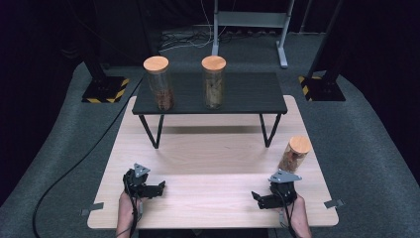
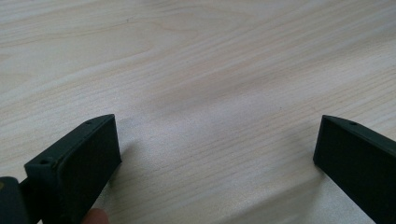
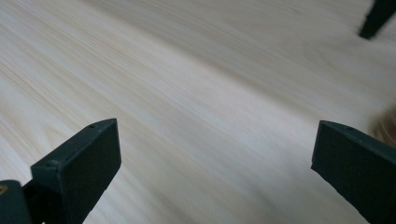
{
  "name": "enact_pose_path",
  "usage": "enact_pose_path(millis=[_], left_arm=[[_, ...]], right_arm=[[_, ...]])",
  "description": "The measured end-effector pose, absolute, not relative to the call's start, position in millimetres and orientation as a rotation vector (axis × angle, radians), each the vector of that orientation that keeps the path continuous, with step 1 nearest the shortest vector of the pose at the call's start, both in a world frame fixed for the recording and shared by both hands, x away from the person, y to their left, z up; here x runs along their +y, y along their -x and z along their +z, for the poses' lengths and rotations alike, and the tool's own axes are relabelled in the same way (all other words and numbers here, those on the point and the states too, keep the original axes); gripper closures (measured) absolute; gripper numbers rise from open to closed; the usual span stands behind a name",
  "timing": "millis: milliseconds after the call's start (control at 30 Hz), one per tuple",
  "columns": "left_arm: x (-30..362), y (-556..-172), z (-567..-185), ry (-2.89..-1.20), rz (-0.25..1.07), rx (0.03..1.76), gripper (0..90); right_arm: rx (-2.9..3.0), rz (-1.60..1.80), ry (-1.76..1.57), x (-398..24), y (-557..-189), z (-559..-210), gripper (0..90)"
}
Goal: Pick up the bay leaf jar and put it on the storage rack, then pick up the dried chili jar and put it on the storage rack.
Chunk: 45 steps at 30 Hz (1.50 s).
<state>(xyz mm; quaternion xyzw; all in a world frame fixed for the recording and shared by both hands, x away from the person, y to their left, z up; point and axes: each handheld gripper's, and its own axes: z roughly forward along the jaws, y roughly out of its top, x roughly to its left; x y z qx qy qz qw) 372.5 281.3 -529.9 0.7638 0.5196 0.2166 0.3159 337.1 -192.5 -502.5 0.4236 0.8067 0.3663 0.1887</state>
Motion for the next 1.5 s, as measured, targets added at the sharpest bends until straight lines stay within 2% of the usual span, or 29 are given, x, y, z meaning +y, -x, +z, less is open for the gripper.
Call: enact_pose_path(millis=[233,767,1133,1500], left_arm=[[281.3,-372.6,-529.9,-2.012,0.57,1.368,0.0],[281.0,-372.3,-530.0,-2.009,0.572,1.372,0.0],[281.0,-372.3,-530.0,-2.008,0.572,1.372,0.0],[281.0,-372.3,-530.0,-2.009,0.573,1.372,0.0]], right_arm=[[2.192,0.998,-1.266,-223.6,-323.8,-508.3,0.6],[1.987,1.007,-1.338,-273.1,-338.1,-498.1,0.0],[1.878,1.063,-1.216,-276.6,-375.8,-486.1,0.0],[1.857,1.128,-1.165,-271.9,-400.8,-490.0,0.0]])
